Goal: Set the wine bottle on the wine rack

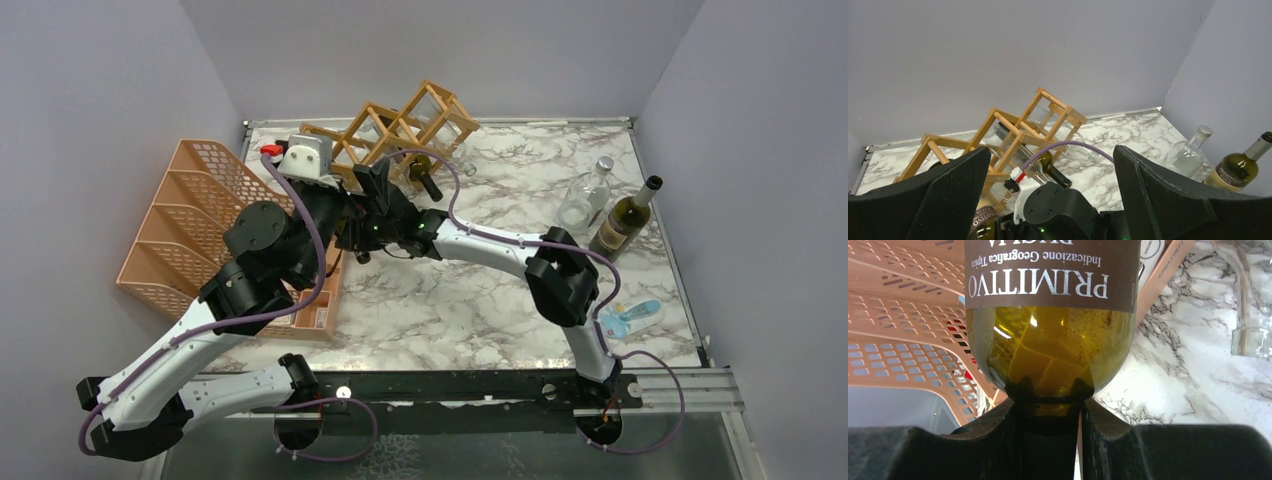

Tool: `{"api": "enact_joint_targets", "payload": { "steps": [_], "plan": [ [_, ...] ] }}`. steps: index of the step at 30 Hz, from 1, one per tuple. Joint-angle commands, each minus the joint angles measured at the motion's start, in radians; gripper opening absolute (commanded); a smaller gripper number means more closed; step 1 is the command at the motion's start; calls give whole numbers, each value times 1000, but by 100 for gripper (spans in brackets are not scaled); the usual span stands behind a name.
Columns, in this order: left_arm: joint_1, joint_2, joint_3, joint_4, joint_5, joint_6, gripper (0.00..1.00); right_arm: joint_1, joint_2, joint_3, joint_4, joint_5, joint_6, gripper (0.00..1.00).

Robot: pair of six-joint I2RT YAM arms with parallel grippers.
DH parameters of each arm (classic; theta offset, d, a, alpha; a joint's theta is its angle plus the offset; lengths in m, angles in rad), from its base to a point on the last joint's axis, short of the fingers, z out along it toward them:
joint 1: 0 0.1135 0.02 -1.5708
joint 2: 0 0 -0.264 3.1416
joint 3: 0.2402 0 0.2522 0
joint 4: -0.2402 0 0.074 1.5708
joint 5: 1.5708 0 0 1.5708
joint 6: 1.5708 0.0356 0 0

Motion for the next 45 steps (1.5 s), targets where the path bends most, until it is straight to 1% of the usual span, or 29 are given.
{"api": "enact_joint_targets", "payload": {
  "steps": [1,5,15,17,19,23,27,36,42,45],
  "plan": [
    [1,-13,25,-23,-16,-11,99,-17,12,120,84,-49,-90,21],
    [1,-14,33,-42,-9,-19,99,-42,44,192,33,-81,-115,24],
    [0,-25,47,-58,-3,-27,99,-80,143,350,-36,-77,-107,34],
    [0,-26,46,-61,-4,-27,99,-85,159,377,-38,-73,-107,38],
    [0,-28,46,-61,-6,-27,99,-88,175,398,-39,-66,-107,44],
    [0,-31,46,-63,-7,-26,99,-93,207,441,-58,-57,-112,50],
    [0,-34,44,-63,-12,-24,99,-94,209,441,-65,-41,-121,54],
    [0,-27,39,-51,-9,-11,99,-94,171,394,-84,-15,-136,56],
    [1,-25,42,-45,-10,-6,99,-94,127,365,-88,2,-169,65],
    [1,-24,53,-54,-8,-6,99,-94,70,314,-59,11,-187,73]
  ]
}}
